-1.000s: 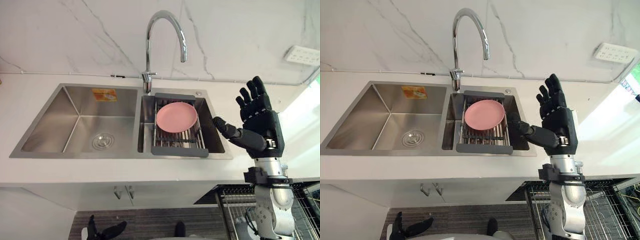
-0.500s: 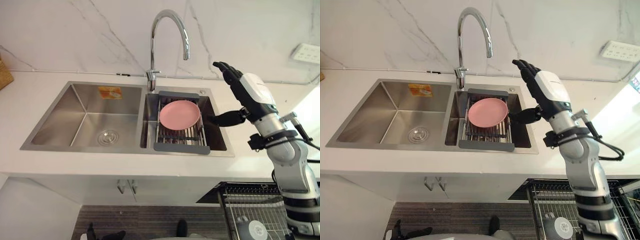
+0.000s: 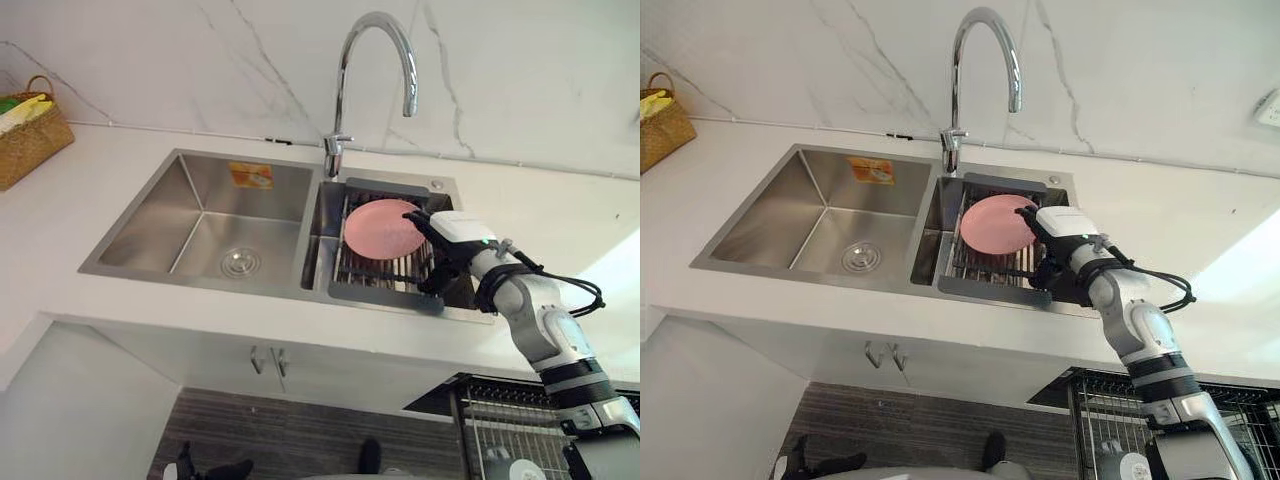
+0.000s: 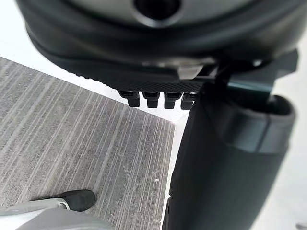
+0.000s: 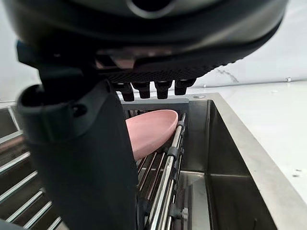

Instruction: Walk over to the sink, pick up the cup, carry it to the dishwasher, place the cup inside the dishwasher, then close the dishwasher door

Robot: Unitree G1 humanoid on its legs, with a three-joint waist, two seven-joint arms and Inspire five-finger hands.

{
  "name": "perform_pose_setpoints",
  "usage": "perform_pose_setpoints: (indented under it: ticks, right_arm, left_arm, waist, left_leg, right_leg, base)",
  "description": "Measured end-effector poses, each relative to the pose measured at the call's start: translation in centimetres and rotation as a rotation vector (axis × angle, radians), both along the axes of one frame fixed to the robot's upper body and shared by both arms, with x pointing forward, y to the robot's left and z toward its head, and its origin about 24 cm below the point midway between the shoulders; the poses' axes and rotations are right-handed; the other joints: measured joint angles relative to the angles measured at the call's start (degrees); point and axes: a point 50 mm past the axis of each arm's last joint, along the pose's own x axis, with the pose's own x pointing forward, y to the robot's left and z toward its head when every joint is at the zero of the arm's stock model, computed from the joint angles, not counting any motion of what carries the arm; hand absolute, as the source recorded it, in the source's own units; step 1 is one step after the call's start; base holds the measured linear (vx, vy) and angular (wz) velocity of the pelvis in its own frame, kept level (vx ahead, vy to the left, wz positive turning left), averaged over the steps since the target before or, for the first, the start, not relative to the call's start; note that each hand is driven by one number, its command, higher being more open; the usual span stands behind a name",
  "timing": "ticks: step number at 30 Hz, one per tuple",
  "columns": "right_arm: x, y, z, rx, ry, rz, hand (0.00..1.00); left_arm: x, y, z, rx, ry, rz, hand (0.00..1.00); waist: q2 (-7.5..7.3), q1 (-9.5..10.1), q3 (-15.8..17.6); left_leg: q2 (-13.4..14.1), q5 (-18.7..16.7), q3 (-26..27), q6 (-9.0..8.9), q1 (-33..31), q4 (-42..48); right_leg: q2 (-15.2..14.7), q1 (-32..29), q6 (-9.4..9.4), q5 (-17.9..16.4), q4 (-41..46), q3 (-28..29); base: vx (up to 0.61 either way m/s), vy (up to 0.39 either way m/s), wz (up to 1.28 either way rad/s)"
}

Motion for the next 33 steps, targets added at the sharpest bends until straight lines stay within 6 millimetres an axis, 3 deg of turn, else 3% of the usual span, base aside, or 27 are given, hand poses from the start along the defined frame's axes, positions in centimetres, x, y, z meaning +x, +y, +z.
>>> perform_pose_setpoints:
  ticks: [13,33]
  right_arm:
    - [0.8,-1.2,-2.5,-0.001,0.012,-0.101,1.00]
    - [2.4,-0.4,-2.5,-0.022,-0.097,-0.187,1.00]
  left_arm:
    - [-0.4,0.0,-0.1,-0.010,0.017,0.024,1.00]
    - [-0.3,0.1,0.1,-0.012,0.003,0.040,1.00]
  waist:
    - [0.05,1.59,0.35]
    - [-0.01,3.25,2.03]
  left_leg:
    - [-0.14,0.39,-1.58,0.09,-0.23,-0.29]
    - [-0.61,0.93,-2.99,0.33,-0.38,-0.63]
  right_leg:
    - [-0.38,0.51,0.29,-0.22,-0.01,-1.51]
    - [-0.96,1.04,0.38,-0.27,0.00,-2.88]
  base:
    - [-0.01,0.008,0.06]
    - [-0.01,0.009,0.03]
